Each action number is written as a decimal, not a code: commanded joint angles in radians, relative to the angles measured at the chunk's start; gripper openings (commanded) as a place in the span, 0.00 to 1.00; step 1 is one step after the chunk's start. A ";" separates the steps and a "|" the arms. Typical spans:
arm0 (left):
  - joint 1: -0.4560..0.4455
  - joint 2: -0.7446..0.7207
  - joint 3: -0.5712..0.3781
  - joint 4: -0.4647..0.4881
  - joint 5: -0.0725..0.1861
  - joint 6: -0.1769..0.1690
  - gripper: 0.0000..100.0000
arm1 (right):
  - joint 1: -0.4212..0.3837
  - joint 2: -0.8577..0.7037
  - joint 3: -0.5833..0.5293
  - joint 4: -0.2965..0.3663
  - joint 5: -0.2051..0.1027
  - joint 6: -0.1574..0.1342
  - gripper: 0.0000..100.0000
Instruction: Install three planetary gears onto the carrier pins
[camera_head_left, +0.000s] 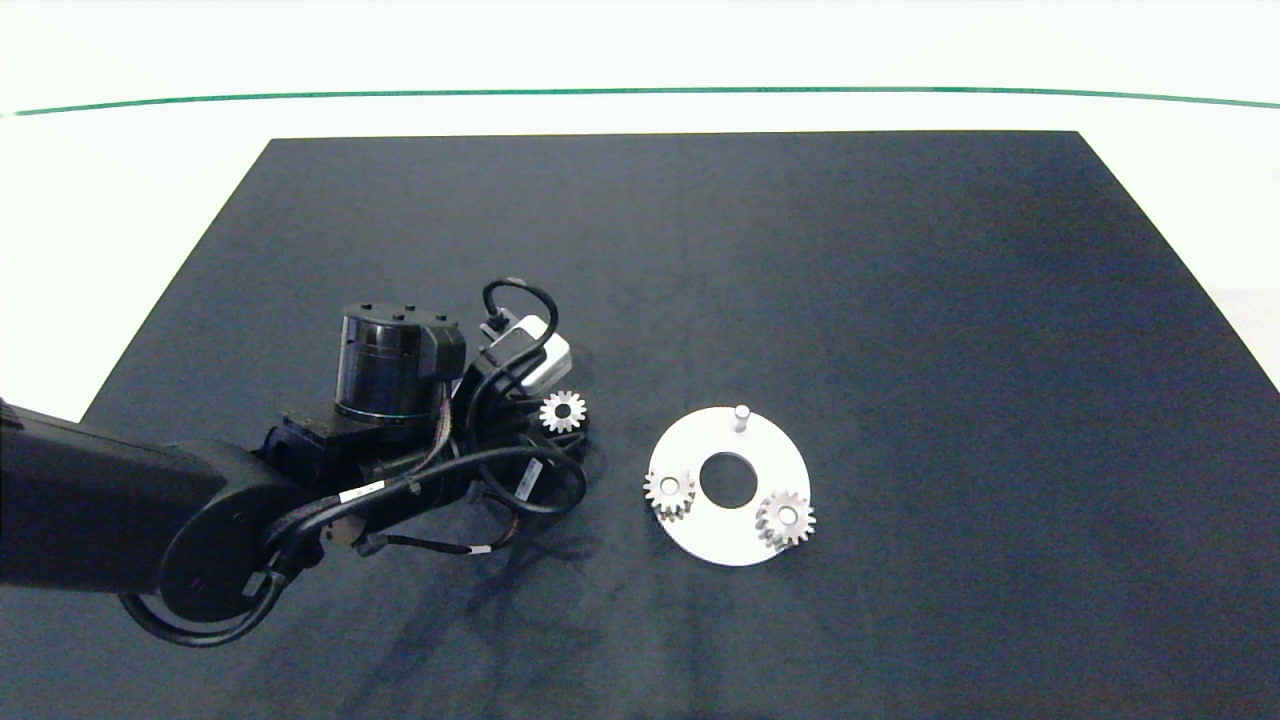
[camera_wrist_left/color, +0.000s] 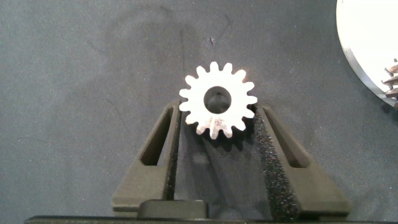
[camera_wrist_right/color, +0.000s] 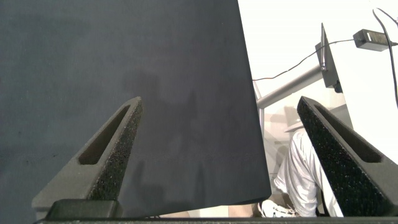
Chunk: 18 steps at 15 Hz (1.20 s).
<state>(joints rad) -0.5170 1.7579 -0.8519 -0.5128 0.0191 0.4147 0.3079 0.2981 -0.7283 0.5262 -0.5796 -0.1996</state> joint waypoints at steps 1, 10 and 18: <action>0.000 0.000 0.001 -0.004 0.001 0.003 0.35 | 0.000 0.000 0.000 0.003 -0.003 -0.001 1.00; -0.001 -0.009 0.008 -0.006 0.001 0.003 0.17 | -0.004 -0.004 -0.003 0.003 -0.003 -0.001 1.00; -0.072 -0.047 -0.038 0.002 0.010 0.001 0.16 | -0.006 -0.007 -0.008 0.003 -0.003 -0.001 1.00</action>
<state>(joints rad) -0.5877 1.7170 -0.8881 -0.5066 0.0291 0.4136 0.3019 0.2930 -0.7364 0.5262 -0.5796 -0.1996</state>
